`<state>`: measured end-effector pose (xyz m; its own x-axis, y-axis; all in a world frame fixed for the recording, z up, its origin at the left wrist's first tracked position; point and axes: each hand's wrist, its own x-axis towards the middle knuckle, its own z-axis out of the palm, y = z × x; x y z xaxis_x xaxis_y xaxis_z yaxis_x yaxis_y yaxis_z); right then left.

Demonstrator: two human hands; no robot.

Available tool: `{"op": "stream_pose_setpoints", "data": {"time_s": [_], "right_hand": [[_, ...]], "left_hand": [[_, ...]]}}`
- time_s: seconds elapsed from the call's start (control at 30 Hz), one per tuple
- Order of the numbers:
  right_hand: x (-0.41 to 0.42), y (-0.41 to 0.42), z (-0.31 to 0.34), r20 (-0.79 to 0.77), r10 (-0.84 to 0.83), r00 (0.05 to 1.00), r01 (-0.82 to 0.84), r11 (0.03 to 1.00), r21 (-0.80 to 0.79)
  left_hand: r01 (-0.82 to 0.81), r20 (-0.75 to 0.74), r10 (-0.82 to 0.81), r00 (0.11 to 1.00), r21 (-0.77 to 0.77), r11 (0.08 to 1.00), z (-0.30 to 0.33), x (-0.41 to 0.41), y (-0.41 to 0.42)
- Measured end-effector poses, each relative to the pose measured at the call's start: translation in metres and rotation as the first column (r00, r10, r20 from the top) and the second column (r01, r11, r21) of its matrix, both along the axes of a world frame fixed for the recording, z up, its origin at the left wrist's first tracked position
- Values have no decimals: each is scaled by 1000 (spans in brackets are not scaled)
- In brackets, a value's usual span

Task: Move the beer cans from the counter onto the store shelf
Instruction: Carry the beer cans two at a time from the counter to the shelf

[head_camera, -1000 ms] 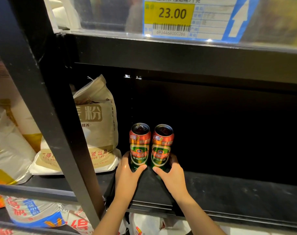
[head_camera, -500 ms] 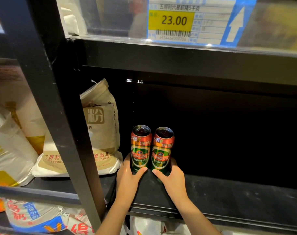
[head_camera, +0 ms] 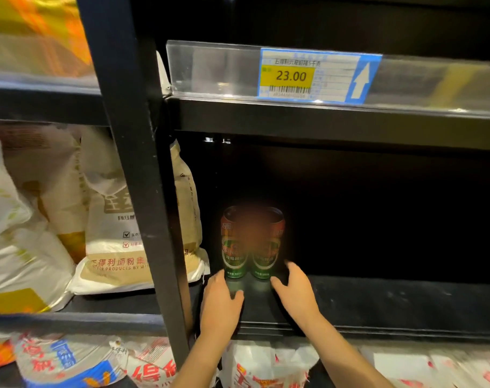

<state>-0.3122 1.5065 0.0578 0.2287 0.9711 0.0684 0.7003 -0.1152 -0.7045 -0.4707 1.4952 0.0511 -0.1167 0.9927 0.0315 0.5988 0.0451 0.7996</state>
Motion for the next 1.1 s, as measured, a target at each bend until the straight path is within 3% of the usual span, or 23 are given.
{"op": "stream_pose_setpoints", "data": {"time_s": [0.13, 0.27, 0.43, 0.53, 0.67, 0.8, 0.97, 1.1], "right_hand": [[12, -43, 15, 62, 55, 997, -53, 998, -37], [29, -111, 27, -83, 66, 994, -70, 996, -49], [59, -237, 44, -272, -169, 947, 182, 983, 21], [81, -327, 55, -271, -387, 881, 413, 910, 44], [96, -450, 42, -255, -692, 675, 727, 683, 73], [78, -573, 11, -274, -862, 426, 894, 448, -20], [26, -728, -7, -359, -933, -7, 985, 57, -166], [-12, -846, -11, -314, -915, -254, 963, -210, -170]], "left_hand": [[171, -16, -173, 985, -100, 980, 16, -11, -24], [337, 40, -335, 941, -163, 927, 26, -24, -54], [522, 127, -509, 851, -99, 847, 37, -5, -95], [649, 138, -639, 757, -50, 759, 49, 41, -134], [833, 154, -820, 551, -34, 553, 55, 122, -208], [952, 192, -934, 302, -119, 283, 53, 197, -316], [981, 216, -972, -95, -146, -129, 45, 251, -489], [924, 244, -913, -326, -122, -363, 46, 264, -634]]}}
